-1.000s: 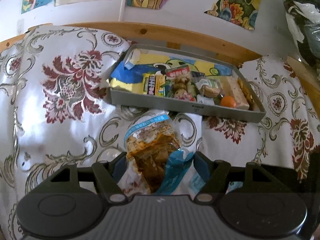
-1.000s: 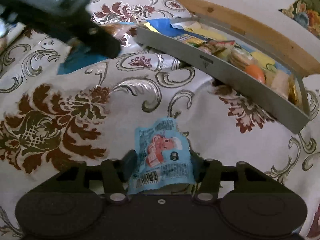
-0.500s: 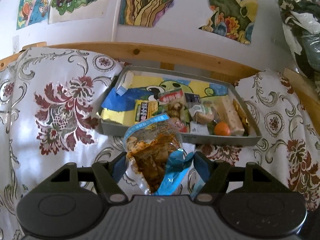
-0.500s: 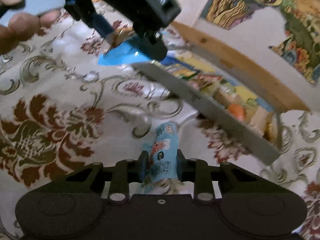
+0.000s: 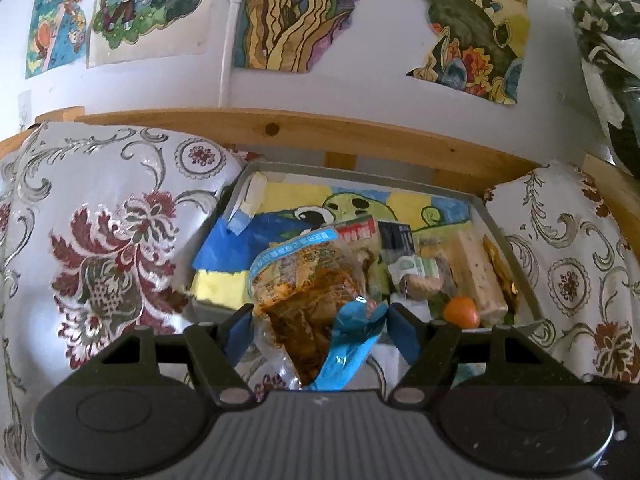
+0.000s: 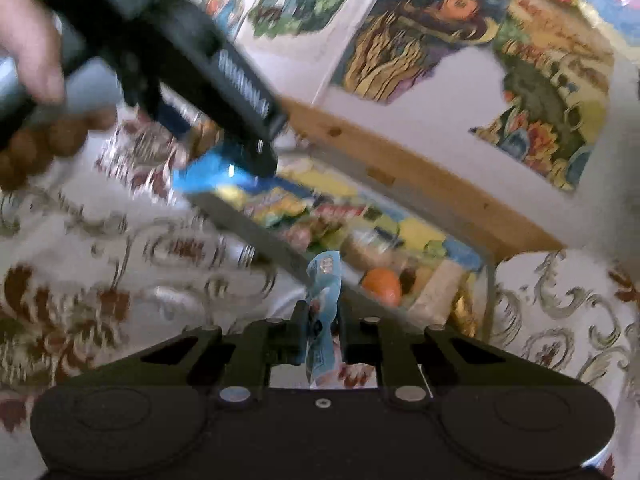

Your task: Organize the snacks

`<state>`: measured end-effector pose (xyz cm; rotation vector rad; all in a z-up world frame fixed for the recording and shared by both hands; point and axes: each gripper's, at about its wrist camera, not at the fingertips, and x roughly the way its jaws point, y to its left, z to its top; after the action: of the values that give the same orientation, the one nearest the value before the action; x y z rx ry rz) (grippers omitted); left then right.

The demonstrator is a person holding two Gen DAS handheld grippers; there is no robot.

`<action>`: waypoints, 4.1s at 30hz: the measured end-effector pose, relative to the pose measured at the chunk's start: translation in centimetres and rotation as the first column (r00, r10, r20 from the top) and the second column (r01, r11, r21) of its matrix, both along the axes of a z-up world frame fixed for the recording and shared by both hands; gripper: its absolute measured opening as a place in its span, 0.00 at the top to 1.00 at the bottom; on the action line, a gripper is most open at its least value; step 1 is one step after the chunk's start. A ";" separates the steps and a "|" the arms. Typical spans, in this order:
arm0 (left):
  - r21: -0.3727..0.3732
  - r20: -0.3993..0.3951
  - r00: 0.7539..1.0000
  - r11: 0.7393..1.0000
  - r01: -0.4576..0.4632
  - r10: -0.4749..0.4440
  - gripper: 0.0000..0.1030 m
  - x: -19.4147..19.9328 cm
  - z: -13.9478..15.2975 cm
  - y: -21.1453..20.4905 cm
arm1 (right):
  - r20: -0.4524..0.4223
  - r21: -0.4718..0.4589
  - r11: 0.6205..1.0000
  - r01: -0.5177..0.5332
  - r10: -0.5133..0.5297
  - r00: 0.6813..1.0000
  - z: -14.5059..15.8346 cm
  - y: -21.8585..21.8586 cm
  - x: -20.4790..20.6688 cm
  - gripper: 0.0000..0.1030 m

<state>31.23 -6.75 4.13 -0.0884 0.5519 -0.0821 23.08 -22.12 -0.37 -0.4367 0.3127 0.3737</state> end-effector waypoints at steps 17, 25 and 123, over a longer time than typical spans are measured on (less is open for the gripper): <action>0.046 -0.014 1.000 0.999 -0.007 0.008 0.27 8.8 -2.0 -2.9 | 0.061 0.182 0.966 0.181 -0.195 0.979 3.0 -3.8 12.7 0.85; 0.051 -0.032 0.999 0.999 0.008 -0.006 0.27 11.3 -3.2 -3.5 | -0.009 0.205 0.957 0.205 -0.208 0.978 1.4 -4.2 16.2 0.85; 0.003 0.087 0.985 0.988 -0.153 0.152 0.00 -19.7 -0.6 4.9 | -0.135 0.402 0.863 0.306 -0.275 0.952 6.1 -3.2 -15.4 0.01</action>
<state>11.48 -1.82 3.51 -0.1174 0.4575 0.0656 7.72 -25.31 5.73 0.0516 0.3538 0.1509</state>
